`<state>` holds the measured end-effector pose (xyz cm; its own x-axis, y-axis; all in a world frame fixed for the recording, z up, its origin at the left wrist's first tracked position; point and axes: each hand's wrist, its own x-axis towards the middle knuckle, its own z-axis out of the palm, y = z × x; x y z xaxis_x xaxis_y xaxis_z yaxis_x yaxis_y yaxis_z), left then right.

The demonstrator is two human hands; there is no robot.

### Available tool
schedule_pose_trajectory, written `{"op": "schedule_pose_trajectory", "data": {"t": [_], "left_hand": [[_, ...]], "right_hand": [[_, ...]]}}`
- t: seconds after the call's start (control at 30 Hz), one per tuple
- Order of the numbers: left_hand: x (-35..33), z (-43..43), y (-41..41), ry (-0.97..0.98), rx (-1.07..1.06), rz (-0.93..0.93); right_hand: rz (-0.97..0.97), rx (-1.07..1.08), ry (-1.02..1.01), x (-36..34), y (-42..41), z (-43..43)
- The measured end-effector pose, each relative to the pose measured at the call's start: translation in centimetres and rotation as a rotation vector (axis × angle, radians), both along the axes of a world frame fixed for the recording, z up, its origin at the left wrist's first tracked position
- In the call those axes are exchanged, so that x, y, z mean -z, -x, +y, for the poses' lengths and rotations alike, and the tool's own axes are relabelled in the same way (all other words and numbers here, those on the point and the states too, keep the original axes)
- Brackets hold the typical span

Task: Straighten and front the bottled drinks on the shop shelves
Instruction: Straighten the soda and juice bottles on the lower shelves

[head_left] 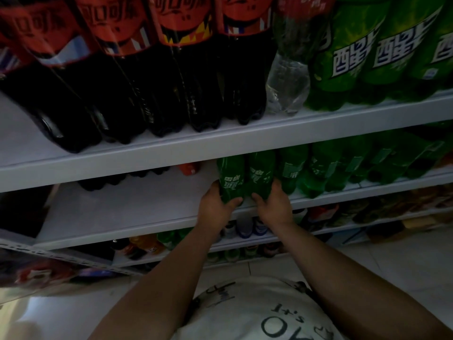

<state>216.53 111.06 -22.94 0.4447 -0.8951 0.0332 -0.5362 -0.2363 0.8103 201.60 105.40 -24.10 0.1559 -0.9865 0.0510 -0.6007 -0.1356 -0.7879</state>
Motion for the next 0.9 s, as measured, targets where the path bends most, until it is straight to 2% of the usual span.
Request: {"op": "schedule_pose_trajectory", "data": {"t": [0.1,0.2,0.33,0.73,0.9], "left_hand": [[0.2,0.0,-0.3,-0.022,0.027,0.023],[0.3,0.0,-0.5,-0.052,0.050,0.046],[0.4,0.3,-0.8,-0.060,0.059,0.064],[0.4,-0.1,-0.2,-0.041,0.071,0.082],[0.5,-0.2,0.4,-0.044,0.077,0.062]], "right_hand": [[-0.013,-0.066,0.001,-0.2,0.3,-0.1],[-0.046,-0.009,0.035,-0.5,-0.1,0.0],[0.114,0.106,0.035,-0.5,-0.5,0.1],[0.027,-0.109,0.018,-0.3,1.3,0.1],[0.045,0.000,-0.013,0.1,1.0,0.2]]}}
